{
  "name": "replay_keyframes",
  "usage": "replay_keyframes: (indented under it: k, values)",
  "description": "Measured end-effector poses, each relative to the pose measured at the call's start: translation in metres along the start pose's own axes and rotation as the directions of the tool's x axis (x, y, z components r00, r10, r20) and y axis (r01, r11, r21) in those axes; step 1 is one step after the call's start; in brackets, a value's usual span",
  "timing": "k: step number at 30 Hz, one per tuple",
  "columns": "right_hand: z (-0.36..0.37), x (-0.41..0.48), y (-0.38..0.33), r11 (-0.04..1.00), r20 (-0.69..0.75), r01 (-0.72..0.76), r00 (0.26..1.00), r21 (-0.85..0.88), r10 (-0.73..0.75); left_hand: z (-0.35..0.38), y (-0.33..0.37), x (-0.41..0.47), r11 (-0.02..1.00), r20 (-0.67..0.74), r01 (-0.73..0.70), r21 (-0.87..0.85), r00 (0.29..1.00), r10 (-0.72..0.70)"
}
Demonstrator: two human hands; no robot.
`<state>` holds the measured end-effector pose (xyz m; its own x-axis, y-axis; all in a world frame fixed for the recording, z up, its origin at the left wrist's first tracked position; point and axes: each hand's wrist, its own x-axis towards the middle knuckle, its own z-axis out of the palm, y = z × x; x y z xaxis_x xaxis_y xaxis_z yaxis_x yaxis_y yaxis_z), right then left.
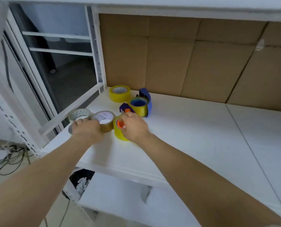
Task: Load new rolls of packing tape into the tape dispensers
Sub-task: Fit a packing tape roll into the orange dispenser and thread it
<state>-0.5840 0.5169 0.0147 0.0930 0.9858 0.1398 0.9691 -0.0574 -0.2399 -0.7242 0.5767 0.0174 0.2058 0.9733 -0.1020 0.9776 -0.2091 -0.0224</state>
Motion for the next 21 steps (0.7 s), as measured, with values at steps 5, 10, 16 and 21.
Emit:
replay_keyframes:
  k: [5,10,16,21]
  values:
    - [-0.018,-0.025,0.023,0.998,-0.039,-0.065,0.997,0.016,0.066,-0.015,0.056,-0.013,0.968,-0.171,-0.252,-0.015,0.954,0.246]
    - [-0.05,-0.084,0.097,0.985,-0.066,-0.171,0.983,0.026,0.173,-0.025,0.158,-0.048,0.895,-0.211,-0.44,-0.073,0.884,0.417]
    - [-0.109,-0.234,0.244,0.897,-0.165,-0.432,0.882,0.094,0.442,-0.011,0.347,-0.142,0.754,-0.188,-0.633,-0.174,0.773,0.606]
    - [-0.157,-0.375,0.367,0.752,-0.226,-0.639,0.718,0.161,0.658,0.007,0.5,-0.245,0.577,-0.146,-0.782,-0.236,0.615,0.775]
